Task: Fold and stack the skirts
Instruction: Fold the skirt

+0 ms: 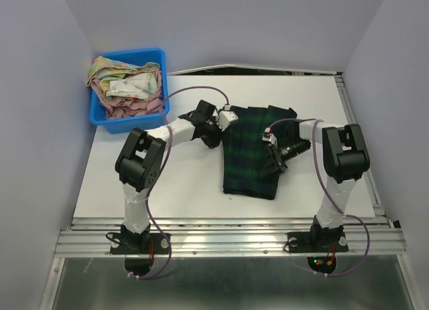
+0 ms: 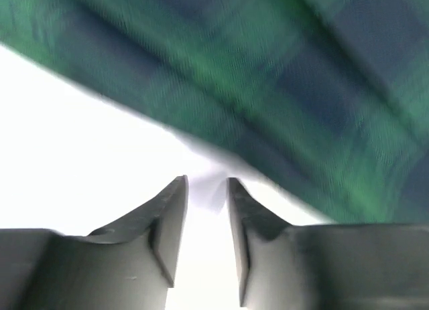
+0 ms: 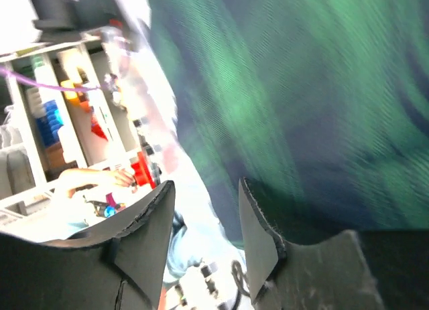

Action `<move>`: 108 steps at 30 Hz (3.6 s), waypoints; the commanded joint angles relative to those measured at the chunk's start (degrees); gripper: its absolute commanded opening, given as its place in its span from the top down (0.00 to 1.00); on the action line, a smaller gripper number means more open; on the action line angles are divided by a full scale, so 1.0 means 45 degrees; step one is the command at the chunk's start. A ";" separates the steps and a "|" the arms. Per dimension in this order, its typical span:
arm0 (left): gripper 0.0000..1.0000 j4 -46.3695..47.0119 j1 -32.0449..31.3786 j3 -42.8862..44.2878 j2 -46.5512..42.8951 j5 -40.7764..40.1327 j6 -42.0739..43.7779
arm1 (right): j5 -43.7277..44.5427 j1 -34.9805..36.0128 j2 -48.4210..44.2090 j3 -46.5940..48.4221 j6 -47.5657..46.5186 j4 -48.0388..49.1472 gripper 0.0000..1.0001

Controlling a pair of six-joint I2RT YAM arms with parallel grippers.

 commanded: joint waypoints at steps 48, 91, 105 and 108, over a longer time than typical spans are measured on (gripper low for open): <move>0.01 0.2568 -0.5950 -1.1192 -1.2927 -0.5966 0.6094 | 0.0616 0.1273 -0.0876 0.1495 0.2019 0.2939 0.48; 0.95 0.5833 -0.9883 -0.8756 -0.5034 -0.7746 0.3945 | 0.1320 0.1803 0.2368 0.0182 0.2585 0.4640 0.59; 1.00 -0.1061 -0.9786 -0.5749 -0.6617 -0.2866 0.1347 | 0.1124 0.1357 0.0511 0.4395 0.3210 0.3548 0.39; 1.00 -0.2116 -0.9494 -0.5087 -0.6677 -0.1557 0.1093 | 0.1495 0.0984 0.0901 0.5920 0.3444 0.3547 0.37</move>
